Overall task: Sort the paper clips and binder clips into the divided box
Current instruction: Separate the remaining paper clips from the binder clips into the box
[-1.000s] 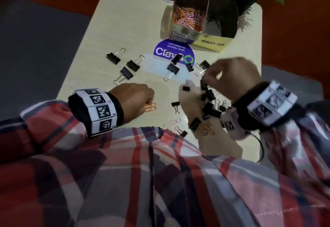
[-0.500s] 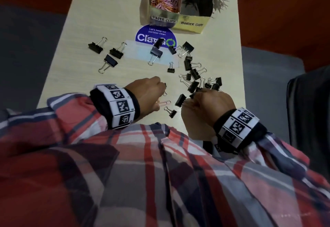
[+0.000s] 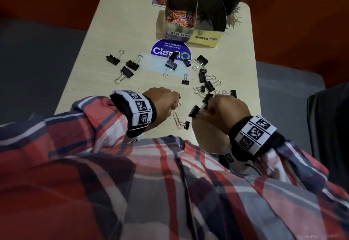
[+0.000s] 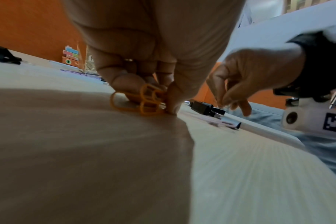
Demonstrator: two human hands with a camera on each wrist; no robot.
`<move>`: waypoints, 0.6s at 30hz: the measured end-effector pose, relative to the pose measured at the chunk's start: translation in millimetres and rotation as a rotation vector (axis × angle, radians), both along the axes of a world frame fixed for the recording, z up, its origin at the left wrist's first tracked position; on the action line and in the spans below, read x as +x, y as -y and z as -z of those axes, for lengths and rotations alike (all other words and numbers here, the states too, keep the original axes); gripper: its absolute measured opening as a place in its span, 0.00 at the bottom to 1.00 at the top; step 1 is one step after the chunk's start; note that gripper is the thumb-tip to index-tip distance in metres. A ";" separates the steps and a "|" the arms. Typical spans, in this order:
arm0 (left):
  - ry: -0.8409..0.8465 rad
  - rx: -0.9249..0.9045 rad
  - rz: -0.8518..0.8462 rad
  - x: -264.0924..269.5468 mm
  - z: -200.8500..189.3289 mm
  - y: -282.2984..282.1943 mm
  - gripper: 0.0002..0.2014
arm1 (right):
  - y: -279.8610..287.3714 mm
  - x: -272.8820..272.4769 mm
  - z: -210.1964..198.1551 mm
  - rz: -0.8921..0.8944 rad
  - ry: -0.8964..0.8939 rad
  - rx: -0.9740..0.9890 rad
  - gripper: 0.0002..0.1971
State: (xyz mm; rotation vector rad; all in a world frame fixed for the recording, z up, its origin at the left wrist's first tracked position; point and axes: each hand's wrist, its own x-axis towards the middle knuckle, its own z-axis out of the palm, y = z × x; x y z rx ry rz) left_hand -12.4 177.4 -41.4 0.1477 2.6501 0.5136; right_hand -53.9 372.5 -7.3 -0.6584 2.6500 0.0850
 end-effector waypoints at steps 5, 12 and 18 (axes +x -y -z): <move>0.007 0.058 -0.067 -0.6 -2.8 7.5 0.10 | 46.7 1.0 -12.9 -0.225 -0.048 -0.033 0.04; -0.073 0.187 -0.358 8.1 -11.4 57.6 0.09 | 77.1 -4.8 9.0 -0.396 0.055 0.066 0.16; -0.156 0.255 -0.473 -8.7 -31.4 95.5 0.08 | 60.8 14.0 3.2 -0.726 -0.020 0.090 0.20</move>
